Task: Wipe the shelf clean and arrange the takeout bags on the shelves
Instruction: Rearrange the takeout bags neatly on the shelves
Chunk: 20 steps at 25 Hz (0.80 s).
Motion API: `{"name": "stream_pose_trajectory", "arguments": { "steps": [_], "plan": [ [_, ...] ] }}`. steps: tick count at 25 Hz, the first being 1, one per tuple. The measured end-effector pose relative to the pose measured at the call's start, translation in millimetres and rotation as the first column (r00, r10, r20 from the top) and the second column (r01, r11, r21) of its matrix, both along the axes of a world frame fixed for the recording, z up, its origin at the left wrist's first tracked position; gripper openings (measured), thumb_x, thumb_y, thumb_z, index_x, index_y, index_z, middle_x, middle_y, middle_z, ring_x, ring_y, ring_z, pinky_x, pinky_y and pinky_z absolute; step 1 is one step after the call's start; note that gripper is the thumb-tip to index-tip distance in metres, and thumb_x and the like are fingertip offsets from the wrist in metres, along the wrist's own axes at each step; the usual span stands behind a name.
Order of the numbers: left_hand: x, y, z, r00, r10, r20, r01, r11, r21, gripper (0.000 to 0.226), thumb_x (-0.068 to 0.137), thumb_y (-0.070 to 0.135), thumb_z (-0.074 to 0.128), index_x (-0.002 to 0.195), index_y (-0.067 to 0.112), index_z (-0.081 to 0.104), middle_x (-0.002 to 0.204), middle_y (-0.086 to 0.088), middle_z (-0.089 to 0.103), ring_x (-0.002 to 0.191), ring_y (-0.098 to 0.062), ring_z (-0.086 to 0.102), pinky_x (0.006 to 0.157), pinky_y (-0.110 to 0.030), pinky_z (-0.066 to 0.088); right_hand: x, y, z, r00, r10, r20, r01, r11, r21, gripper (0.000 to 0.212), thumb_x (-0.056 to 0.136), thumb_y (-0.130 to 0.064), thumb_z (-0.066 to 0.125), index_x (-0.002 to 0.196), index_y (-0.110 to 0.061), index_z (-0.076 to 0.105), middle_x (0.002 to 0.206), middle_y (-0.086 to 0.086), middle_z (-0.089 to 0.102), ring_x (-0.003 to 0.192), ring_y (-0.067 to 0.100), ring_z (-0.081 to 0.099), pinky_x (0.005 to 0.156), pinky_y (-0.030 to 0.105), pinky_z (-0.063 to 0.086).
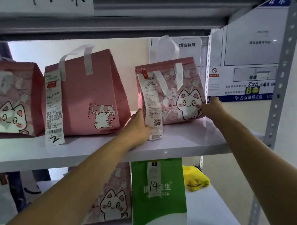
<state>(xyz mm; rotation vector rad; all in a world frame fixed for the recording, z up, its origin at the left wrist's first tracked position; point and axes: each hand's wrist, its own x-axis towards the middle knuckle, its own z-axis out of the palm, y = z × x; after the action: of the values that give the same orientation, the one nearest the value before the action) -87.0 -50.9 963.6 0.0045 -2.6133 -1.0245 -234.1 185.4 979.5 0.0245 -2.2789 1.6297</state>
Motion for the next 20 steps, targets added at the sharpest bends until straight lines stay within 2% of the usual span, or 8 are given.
{"name": "stream_pose_trajectory", "arguments": {
  "steps": [3,6,10,13,15,18,19,20],
  "plan": [
    [-0.2,1.9,0.1,1.0,0.016,0.022,-0.016,1.0,0.021,0.057,0.095,0.011,0.048,0.149,0.019,0.03,0.15,-0.002,0.048,0.132,-0.025,0.05,0.111,-0.044,0.042,1.6,-4.6,-1.4,0.996,0.084,0.028,-0.082,0.995,-0.061,0.045,0.093,-0.002,0.055,0.138,0.001,0.049,0.132,0.018,0.059,0.118,0.034,0.06,0.101,0.046,0.053],
    [1.0,1.6,0.6,0.999,0.031,0.018,-0.032,0.998,0.062,0.058,0.095,0.01,0.049,0.149,0.02,0.03,0.148,-0.002,0.05,0.13,-0.026,0.053,0.108,-0.046,0.046,10.7,-7.7,-2.9,0.997,0.071,-0.009,-0.071,0.994,-0.085,0.036,0.094,-0.002,0.055,0.129,0.0,0.052,0.122,0.015,0.06,0.106,0.029,0.061,0.086,0.035,0.054],
    [6.8,3.9,0.1,0.999,0.034,-0.003,-0.033,0.997,0.076,0.058,0.095,0.008,0.05,0.149,0.019,0.031,0.147,-0.002,0.052,0.13,-0.026,0.053,0.109,-0.046,0.045,33.0,3.9,-6.5,0.999,0.034,-0.031,-0.038,0.993,-0.114,0.03,0.096,-0.006,0.058,0.125,-0.007,0.052,0.113,0.007,0.058,0.095,0.021,0.061,0.082,0.033,0.052],
    [17.6,5.6,0.8,0.999,0.039,-0.019,-0.036,0.994,0.107,0.053,0.097,0.009,0.051,0.147,0.017,0.035,0.145,-0.005,0.054,0.125,-0.028,0.058,0.104,-0.045,0.049,52.7,12.5,-10.4,0.998,0.052,-0.04,-0.057,0.992,-0.117,0.035,0.098,-0.011,0.056,0.133,-0.009,0.051,0.119,0.008,0.061,0.104,0.024,0.063,0.081,0.033,0.052],
    [26.7,6.3,1.4,0.999,0.041,-0.023,-0.037,0.991,0.132,0.051,0.098,0.009,0.052,0.146,0.016,0.036,0.143,-0.005,0.055,0.117,-0.025,0.062,0.096,-0.037,0.054,64.8,15.7,-12.7,0.998,0.042,-0.052,-0.046,0.996,-0.083,0.041,0.098,-0.017,0.056,0.137,-0.012,0.05,0.125,0.009,0.061,0.11,0.026,0.063,0.084,0.035,0.053],
    [37.4,5.0,2.4,0.998,0.047,-0.031,-0.042,0.991,0.13,0.052,0.099,0.012,0.052,0.147,0.019,0.035,0.142,-0.004,0.056,0.094,-0.014,0.061,0.064,-0.017,0.049,78.7,16.6,-13.5,0.998,-0.001,-0.066,0.0,1.0,-0.018,0.043,0.096,-0.024,0.057,0.138,-0.015,0.05,0.128,0.009,0.062,0.109,0.024,0.061,0.084,0.035,0.051],
    [40.1,4.6,3.3,0.998,0.045,-0.031,-0.041,0.991,0.128,0.052,0.099,0.012,0.051,0.148,0.019,0.034,0.142,-0.003,0.056,0.091,-0.012,0.06,0.059,-0.015,0.046,82.0,16.2,-13.9,0.997,-0.002,-0.072,0.002,1.0,-0.008,0.044,0.096,-0.024,0.057,0.139,-0.014,0.05,0.129,0.009,0.061,0.109,0.024,0.06,0.086,0.035,0.051],
    [42.7,4.7,3.8,0.999,0.045,-0.031,-0.041,0.991,0.124,0.052,0.099,0.013,0.051,0.148,0.019,0.034,0.142,-0.003,0.056,0.094,-0.014,0.061,0.061,-0.016,0.048,85.9,15.9,-15.0,0.997,0.0,-0.082,0.0,1.0,0.002,0.045,0.096,-0.024,0.059,0.139,-0.014,0.049,0.13,0.009,0.061,0.11,0.023,0.059,0.088,0.036,0.05]
  ]
}}
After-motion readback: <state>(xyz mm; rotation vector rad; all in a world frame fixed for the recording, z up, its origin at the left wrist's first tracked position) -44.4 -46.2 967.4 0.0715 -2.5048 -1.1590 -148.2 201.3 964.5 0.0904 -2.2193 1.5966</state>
